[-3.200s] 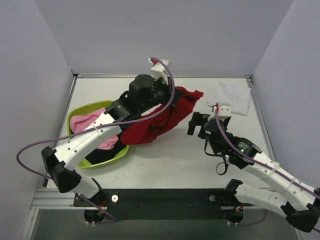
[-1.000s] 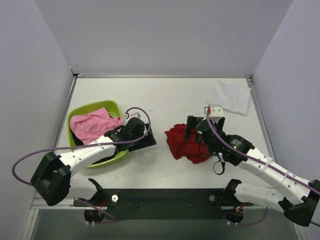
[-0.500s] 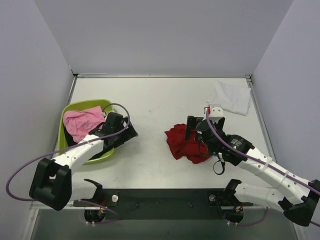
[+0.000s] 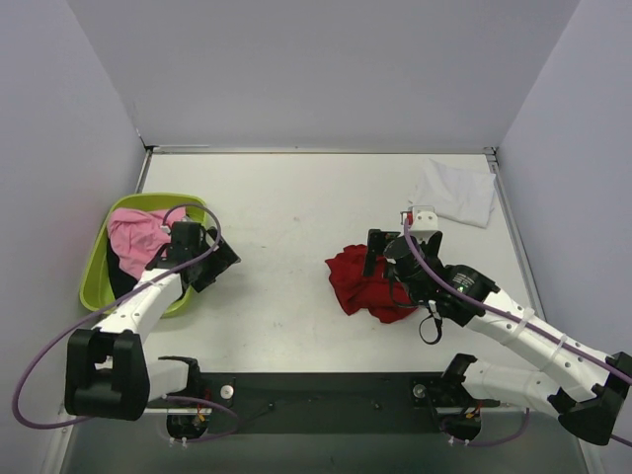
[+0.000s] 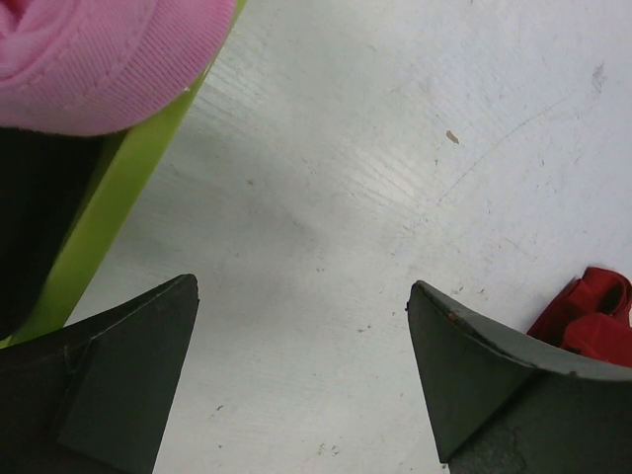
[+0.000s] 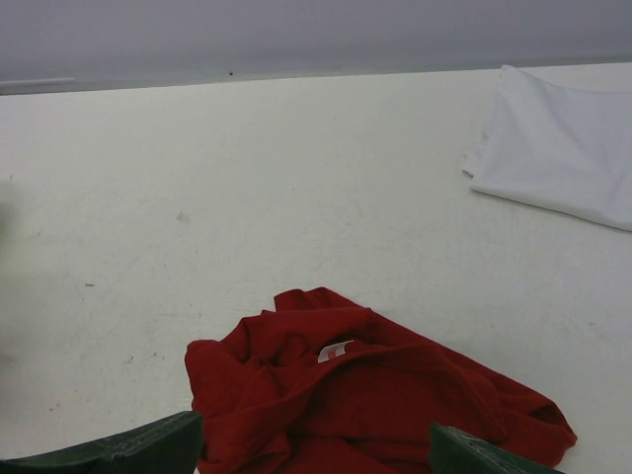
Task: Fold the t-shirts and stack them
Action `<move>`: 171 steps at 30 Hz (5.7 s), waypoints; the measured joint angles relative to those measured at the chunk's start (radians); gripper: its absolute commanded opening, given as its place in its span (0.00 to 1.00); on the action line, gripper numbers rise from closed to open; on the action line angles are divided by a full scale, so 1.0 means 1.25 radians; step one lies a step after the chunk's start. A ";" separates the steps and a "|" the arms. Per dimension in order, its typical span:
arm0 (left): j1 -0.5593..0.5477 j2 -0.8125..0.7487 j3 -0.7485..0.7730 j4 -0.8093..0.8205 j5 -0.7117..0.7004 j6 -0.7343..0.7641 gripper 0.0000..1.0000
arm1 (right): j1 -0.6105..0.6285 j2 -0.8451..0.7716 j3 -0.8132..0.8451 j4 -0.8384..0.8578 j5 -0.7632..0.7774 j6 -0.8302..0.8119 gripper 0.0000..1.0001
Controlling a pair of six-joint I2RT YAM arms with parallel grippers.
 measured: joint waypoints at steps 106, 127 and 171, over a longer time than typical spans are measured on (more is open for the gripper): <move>-0.204 -0.175 0.073 -0.021 0.088 0.018 0.97 | 0.046 -0.121 0.058 -0.473 0.110 0.146 1.00; -0.451 0.135 -0.020 0.110 -0.027 -0.043 0.78 | 0.072 0.032 -0.009 -0.262 0.036 0.135 0.99; -0.178 -0.017 0.620 -0.179 -0.007 0.098 0.00 | 0.067 -0.139 -0.143 -0.240 -0.014 0.131 0.98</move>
